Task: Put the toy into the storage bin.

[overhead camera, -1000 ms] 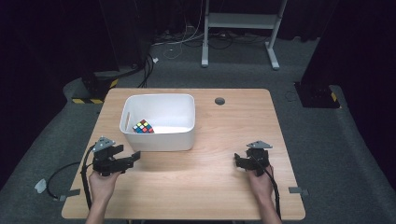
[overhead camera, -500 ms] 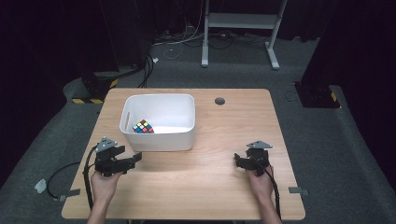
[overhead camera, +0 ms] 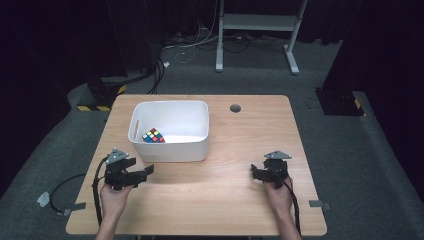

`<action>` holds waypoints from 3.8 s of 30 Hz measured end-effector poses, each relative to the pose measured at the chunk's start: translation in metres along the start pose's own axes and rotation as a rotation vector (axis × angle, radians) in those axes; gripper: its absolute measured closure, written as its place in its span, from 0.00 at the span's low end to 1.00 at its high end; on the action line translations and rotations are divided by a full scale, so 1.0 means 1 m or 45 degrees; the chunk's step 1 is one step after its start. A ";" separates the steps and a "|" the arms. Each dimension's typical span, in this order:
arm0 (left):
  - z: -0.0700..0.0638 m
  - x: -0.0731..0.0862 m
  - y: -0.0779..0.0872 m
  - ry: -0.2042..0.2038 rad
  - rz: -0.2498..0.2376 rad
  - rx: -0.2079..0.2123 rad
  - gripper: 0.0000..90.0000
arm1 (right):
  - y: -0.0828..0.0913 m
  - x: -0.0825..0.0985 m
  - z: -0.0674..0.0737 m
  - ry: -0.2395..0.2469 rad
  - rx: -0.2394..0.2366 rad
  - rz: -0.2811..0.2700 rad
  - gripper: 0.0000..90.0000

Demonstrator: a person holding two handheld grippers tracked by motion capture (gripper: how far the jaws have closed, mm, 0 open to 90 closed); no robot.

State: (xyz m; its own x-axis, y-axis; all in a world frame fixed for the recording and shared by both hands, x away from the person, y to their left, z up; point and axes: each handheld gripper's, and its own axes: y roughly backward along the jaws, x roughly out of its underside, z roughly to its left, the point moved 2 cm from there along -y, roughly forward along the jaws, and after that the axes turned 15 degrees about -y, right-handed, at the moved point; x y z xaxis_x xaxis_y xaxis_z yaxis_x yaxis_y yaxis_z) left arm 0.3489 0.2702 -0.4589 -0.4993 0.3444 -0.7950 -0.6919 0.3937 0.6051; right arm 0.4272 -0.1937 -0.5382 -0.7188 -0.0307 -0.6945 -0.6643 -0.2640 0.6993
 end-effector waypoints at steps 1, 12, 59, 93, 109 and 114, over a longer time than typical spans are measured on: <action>-0.001 0.000 -0.001 -0.013 0.010 0.001 0.22 | 0.000 0.000 0.000 0.000 0.000 0.000 0.22; -0.002 0.003 -0.010 -0.010 0.031 0.022 0.22 | 0.000 0.000 0.000 0.000 0.000 0.000 0.21; -0.008 0.018 -0.043 -0.029 0.135 -0.021 0.23 | 0.000 0.000 0.000 0.000 0.000 0.000 0.21; -0.009 0.031 -0.063 -0.039 0.157 -0.060 0.23 | 0.000 0.000 0.000 0.000 0.000 0.000 0.22; -0.009 0.032 -0.071 -0.044 0.172 -0.072 0.23 | 0.000 0.000 0.000 0.001 0.000 0.000 0.21; -0.009 0.033 -0.073 -0.053 0.174 -0.085 0.23 | 0.000 0.000 0.000 0.000 0.000 0.000 0.21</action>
State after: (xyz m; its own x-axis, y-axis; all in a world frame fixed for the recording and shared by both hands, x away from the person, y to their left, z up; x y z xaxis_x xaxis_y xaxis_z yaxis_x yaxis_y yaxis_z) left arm 0.3784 0.2455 -0.5295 -0.5703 0.4267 -0.7019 -0.6527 0.2835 0.7026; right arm 0.4272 -0.1938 -0.5382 -0.7189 -0.0309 -0.6945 -0.6642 -0.2641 0.6993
